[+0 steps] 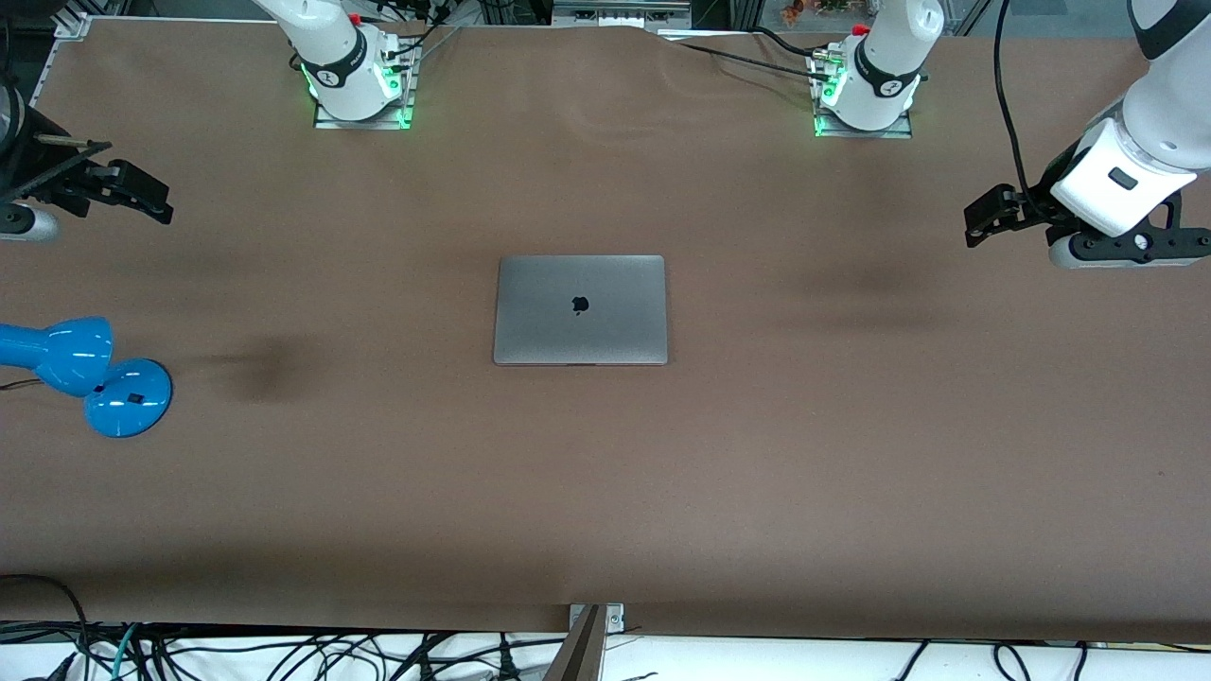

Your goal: Close laptop with both arms from behind

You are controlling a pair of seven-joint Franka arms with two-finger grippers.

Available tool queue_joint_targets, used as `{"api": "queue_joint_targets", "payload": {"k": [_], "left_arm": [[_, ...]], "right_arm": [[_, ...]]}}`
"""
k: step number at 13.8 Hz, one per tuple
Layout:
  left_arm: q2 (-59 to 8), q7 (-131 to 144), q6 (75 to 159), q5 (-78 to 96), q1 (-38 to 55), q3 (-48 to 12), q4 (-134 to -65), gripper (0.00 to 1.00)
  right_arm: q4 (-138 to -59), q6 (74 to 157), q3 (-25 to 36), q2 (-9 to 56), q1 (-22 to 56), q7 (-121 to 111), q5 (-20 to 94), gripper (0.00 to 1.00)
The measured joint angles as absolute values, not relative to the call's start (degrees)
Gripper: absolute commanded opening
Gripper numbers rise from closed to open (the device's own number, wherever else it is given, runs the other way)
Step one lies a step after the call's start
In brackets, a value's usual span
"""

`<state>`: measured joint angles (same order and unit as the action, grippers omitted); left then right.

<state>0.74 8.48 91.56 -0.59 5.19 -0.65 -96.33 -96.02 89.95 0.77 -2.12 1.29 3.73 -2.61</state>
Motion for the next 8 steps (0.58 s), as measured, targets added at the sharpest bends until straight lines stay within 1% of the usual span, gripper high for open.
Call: {"api": "queue_joint_targets", "payload": {"k": [8], "left_arm": [[0.72,8.40,91.37,-0.58,6.28,-1.60,-92.79,1.00]], "right_arm": [[-96.02,89.96,0.73,-2.06,1.64,3.73,-2.26,1.00]]}}
